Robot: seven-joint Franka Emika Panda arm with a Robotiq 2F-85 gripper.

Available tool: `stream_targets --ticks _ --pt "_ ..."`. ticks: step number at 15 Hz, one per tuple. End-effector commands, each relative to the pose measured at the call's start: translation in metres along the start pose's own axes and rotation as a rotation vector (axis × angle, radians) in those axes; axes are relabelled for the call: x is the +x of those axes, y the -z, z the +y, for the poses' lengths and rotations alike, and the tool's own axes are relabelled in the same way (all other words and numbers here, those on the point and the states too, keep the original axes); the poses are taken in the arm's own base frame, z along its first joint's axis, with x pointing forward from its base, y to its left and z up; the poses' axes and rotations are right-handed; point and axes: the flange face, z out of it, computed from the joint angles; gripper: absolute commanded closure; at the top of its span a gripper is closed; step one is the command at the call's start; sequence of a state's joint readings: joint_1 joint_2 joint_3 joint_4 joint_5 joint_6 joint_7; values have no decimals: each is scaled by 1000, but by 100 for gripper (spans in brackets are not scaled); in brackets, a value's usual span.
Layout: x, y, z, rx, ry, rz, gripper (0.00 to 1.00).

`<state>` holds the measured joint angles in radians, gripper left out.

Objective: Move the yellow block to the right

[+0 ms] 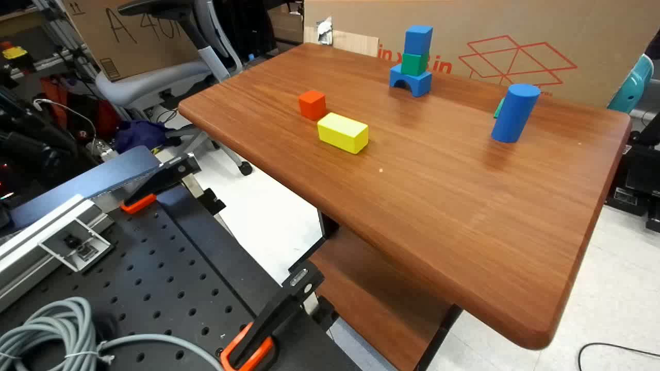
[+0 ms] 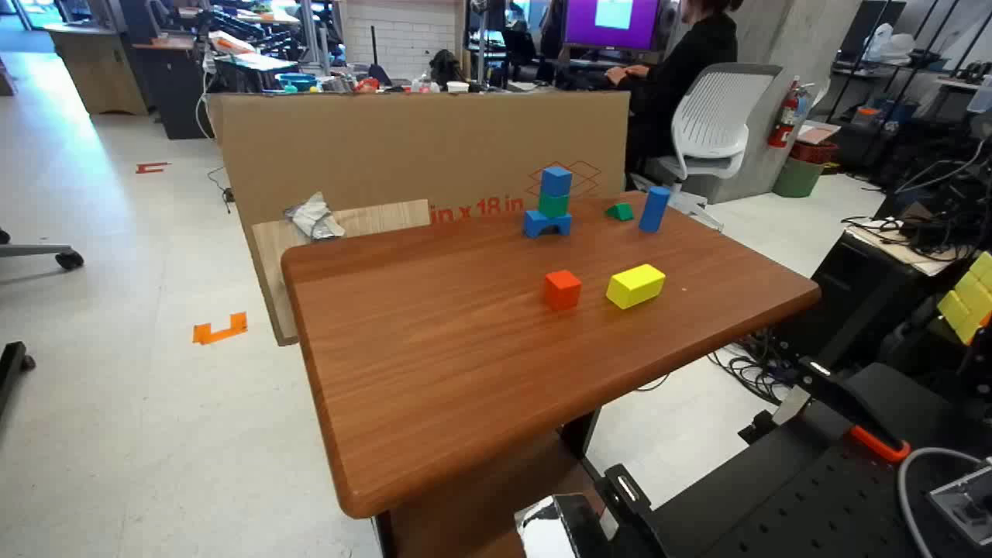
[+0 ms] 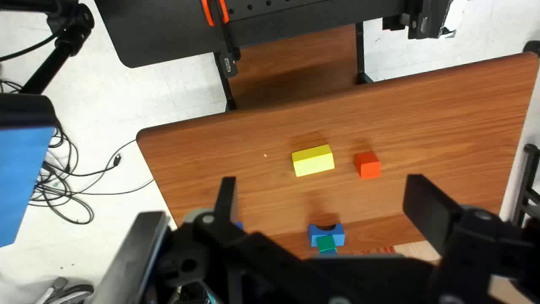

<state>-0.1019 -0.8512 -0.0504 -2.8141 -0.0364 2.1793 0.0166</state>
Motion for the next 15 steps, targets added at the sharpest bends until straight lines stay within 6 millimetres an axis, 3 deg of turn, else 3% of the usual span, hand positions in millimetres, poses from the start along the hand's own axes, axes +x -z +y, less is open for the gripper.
stream_targets --ticks 1,3,12,15 --pt "-2 -3 0 0 0 -12 0" --pt "-6 -11 0 0 1 -31 0" --pt "-6 -12 0 0 1 -33 0" --pt "12 -13 -5 -14 53 -58 0"
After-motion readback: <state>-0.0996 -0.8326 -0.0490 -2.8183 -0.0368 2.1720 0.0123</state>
